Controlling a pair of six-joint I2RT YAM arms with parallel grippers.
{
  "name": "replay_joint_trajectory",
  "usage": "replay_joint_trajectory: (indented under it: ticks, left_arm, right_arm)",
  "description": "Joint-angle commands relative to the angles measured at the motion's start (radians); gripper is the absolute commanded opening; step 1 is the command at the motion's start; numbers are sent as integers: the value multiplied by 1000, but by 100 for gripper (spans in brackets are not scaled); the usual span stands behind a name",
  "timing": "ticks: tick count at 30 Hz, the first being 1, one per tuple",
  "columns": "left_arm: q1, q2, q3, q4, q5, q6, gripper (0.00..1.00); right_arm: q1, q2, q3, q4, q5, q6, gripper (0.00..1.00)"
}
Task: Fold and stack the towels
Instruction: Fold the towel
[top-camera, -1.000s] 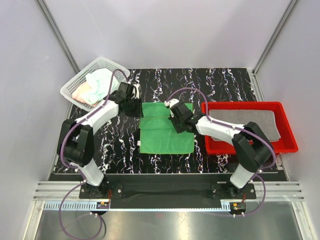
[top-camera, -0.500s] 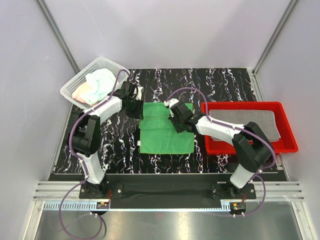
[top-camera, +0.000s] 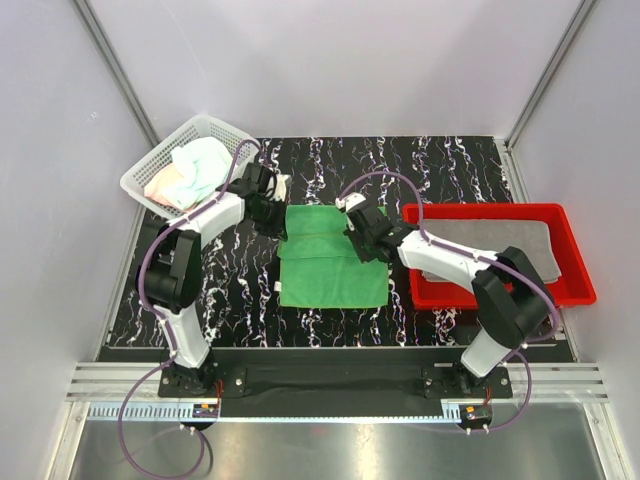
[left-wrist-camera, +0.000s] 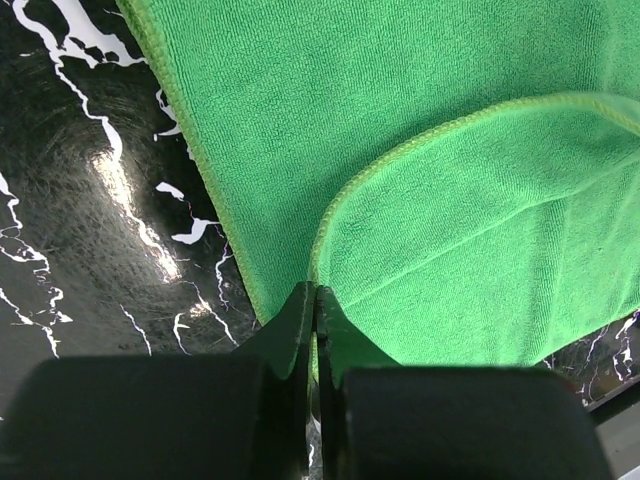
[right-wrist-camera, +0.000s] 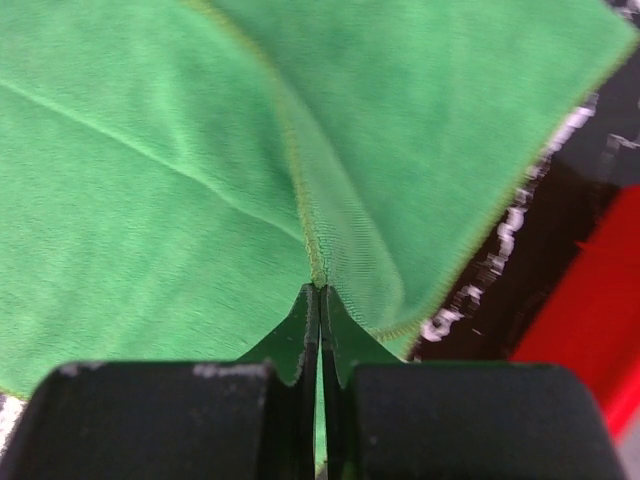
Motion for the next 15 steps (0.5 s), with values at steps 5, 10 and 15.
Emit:
replay_joint_trajectory:
  ticks: [5, 10, 15]
  left_arm:
    - [-49, -149, -14, -7, -5, 10, 0]
    - [-94, -235, -71, -24, -40, 16, 0]
    - [-112, -267, -108, -61, -89, 27, 0]
  right_arm:
    - [-13, -108, 62, -179, 126, -36, 0]
    - [-13, -116, 61, -319, 143, -27, 0]
    - [-13, -160, 42, -360, 183, -21, 0]
